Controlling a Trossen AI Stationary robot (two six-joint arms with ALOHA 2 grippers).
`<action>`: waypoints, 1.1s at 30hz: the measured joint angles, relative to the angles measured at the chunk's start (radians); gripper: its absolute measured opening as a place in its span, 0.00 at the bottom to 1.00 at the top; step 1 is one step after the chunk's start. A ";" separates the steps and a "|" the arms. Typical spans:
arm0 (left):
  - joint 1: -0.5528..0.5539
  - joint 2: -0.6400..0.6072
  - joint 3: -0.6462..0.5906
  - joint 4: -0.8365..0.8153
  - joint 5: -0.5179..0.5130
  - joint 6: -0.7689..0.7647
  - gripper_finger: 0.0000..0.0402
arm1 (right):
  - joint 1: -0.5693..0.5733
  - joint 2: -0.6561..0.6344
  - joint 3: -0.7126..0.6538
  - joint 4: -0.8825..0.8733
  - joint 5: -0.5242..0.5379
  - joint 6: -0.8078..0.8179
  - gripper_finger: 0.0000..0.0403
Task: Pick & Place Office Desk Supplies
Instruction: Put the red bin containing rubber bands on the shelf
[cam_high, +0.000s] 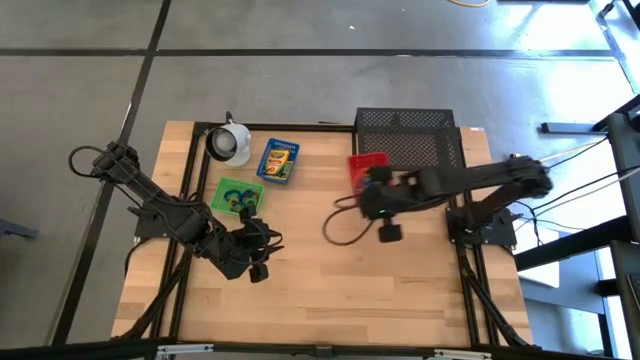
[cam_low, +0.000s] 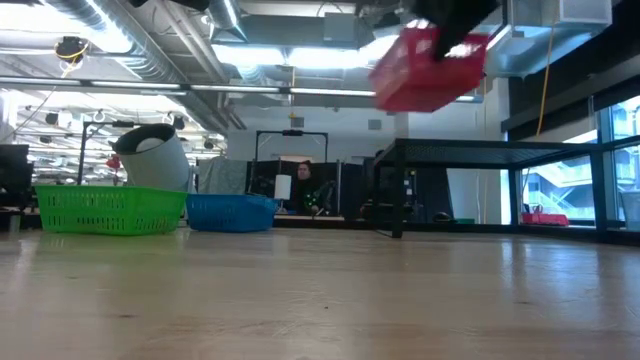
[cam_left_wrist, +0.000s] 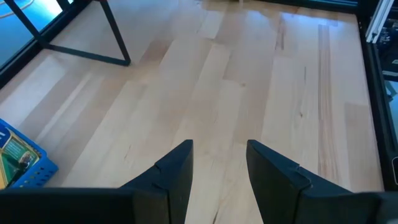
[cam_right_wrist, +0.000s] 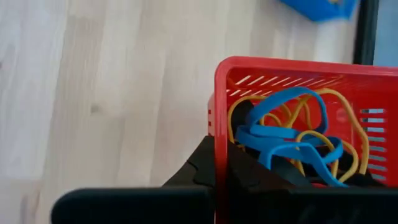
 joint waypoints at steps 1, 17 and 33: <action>0.000 0.000 0.000 0.000 0.000 0.000 0.36 | 0.001 -0.028 0.000 -0.039 0.000 0.020 0.01; 0.001 0.000 0.000 0.002 -0.063 0.000 0.36 | -0.175 -0.421 -0.257 -0.178 0.006 0.014 0.01; 0.003 0.000 0.000 0.006 -0.137 0.034 0.36 | -0.629 -0.529 -0.429 -0.101 -0.038 -0.312 0.01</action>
